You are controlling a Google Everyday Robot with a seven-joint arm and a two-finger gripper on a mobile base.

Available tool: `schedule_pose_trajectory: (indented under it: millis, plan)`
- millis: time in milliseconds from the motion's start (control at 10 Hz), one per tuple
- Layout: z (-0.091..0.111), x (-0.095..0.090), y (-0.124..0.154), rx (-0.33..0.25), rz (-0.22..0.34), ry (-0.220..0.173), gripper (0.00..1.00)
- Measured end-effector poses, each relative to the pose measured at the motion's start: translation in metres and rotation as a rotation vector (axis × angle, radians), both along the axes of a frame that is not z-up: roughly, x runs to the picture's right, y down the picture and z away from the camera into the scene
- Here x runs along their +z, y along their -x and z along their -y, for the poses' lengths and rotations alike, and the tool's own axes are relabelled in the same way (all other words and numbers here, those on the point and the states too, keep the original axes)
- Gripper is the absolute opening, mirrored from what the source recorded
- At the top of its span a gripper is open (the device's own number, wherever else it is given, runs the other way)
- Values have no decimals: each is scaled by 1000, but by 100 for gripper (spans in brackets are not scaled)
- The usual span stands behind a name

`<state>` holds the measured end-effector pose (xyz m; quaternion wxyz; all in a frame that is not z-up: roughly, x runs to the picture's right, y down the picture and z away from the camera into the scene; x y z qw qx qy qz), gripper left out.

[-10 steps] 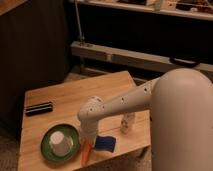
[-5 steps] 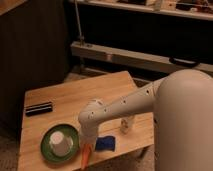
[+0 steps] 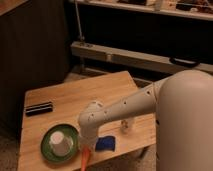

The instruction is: Drag the pepper across the table

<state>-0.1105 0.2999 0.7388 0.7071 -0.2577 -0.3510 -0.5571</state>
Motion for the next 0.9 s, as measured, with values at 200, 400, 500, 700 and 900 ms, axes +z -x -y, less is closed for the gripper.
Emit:
schedule_pose_trajectory:
  millis: [200, 400, 500, 700, 900]
  plan:
    - [-3, -4, 1, -8, 4, 2, 11]
    - [-7, -7, 1, -12, 6, 6, 11]
    - [-7, -8, 2, -13, 8, 7, 11]
    - [-11, -13, 3, -20, 12, 9, 11]
    - [-13, -18, 3, -21, 16, 11, 11]
